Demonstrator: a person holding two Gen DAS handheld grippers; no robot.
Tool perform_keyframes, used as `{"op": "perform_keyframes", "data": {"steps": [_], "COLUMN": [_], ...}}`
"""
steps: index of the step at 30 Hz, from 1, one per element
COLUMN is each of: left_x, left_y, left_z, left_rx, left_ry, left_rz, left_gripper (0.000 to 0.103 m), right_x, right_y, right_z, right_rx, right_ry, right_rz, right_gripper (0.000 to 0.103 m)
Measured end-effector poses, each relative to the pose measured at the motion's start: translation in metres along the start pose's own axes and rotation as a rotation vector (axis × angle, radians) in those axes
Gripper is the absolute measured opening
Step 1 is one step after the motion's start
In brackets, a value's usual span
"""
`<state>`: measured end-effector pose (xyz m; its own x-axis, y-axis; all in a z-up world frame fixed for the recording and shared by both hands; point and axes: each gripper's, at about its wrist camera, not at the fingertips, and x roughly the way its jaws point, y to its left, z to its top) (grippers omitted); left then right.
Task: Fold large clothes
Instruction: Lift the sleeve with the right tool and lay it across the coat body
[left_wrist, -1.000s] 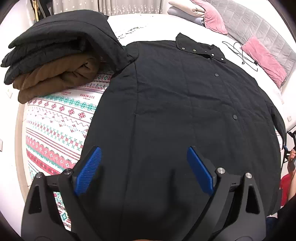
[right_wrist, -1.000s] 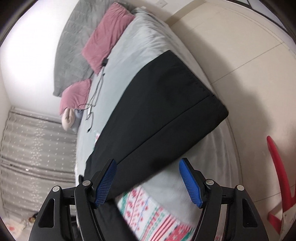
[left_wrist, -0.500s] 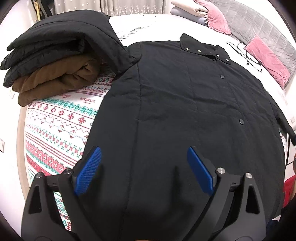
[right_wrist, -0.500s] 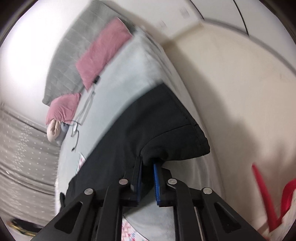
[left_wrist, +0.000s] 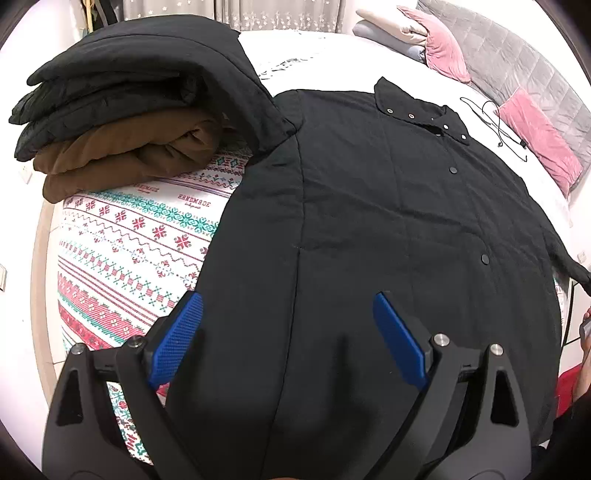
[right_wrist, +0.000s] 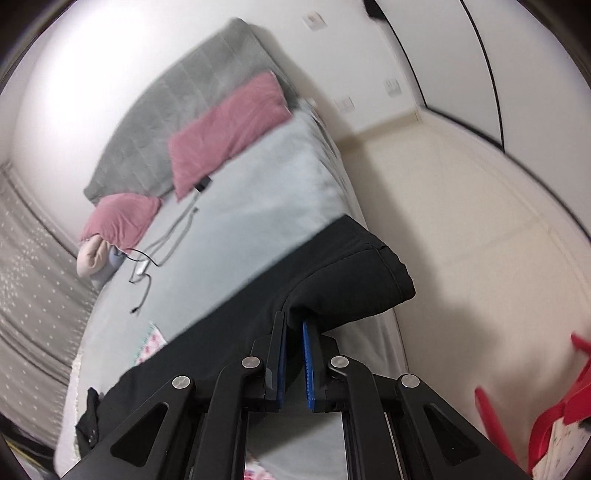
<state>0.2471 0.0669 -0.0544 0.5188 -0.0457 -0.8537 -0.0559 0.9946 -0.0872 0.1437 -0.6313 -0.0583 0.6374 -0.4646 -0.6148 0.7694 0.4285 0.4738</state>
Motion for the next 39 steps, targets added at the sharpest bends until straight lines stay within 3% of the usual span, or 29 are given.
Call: {"op": "perform_keyframes", "data": {"steps": [5, 10, 14, 16, 18, 19, 21, 23, 26, 28, 30, 31, 32, 34, 39], "left_x": [-0.006, -0.010, -0.009, -0.008, -0.006, -0.004, -0.003, -0.006, -0.011, -0.010, -0.006, -0.005, -0.004, -0.005, -0.003], "left_y": [0.008, 0.020, 0.034, 0.041, 0.046, 0.047, 0.046, 0.047, 0.044, 0.040, 0.035, 0.032, 0.026, 0.017, 0.001], "left_z": [0.004, 0.010, 0.015, 0.016, 0.015, 0.014, 0.013, 0.012, 0.011, 0.011, 0.011, 0.010, 0.009, 0.007, 0.002], "left_rx": [-0.026, -0.063, -0.088, -0.104, -0.116, -0.113, -0.092, -0.084, -0.071, -0.068, -0.070, -0.070, -0.061, -0.030, 0.018], "left_ry": [-0.008, -0.029, -0.031, -0.028, -0.016, -0.008, 0.009, 0.004, -0.011, -0.009, 0.005, 0.016, 0.024, 0.018, 0.006], "left_rz": [-0.019, -0.021, -0.009, 0.002, 0.000, -0.003, -0.013, -0.010, -0.022, -0.026, -0.037, -0.050, -0.069, -0.072, -0.053], "left_gripper": [0.094, 0.094, 0.094, 0.094, 0.094, 0.094, 0.094, 0.094, 0.094, 0.094, 0.094, 0.094, 0.094, 0.094, 0.094], "right_x": [-0.029, -0.077, -0.122, -0.140, -0.144, -0.139, -0.119, -0.078, -0.019, 0.001, 0.010, 0.015, 0.020, 0.034, 0.057], "right_y": [0.044, 0.132, 0.224, 0.280, 0.322, 0.337, 0.349, 0.333, 0.281, 0.231, 0.174, 0.131, 0.103, 0.024, -0.091], "right_z": [-0.004, -0.024, -0.068, -0.108, -0.151, -0.174, -0.200, -0.204, -0.170, -0.131, -0.095, -0.076, -0.067, -0.047, -0.049], "right_rx": [-0.095, -0.317, -0.544, -0.687, -0.802, -0.856, -0.850, -0.718, -0.482, -0.334, -0.196, -0.094, -0.036, 0.147, 0.456], "right_ry": [-0.078, -0.201, -0.278, -0.294, -0.241, -0.171, -0.049, 0.142, 0.371, 0.387, 0.350, 0.316, 0.297, 0.297, 0.324], "right_rz": [0.035, 0.152, 0.273, 0.353, 0.410, 0.425, 0.409, 0.433, 0.398, 0.381, 0.351, 0.309, 0.284, 0.235, 0.175], "right_gripper": [0.007, 0.007, 0.007, 0.007, 0.007, 0.007, 0.007, 0.011, 0.019, 0.020, 0.038, 0.057, 0.066, 0.066, 0.066]}}
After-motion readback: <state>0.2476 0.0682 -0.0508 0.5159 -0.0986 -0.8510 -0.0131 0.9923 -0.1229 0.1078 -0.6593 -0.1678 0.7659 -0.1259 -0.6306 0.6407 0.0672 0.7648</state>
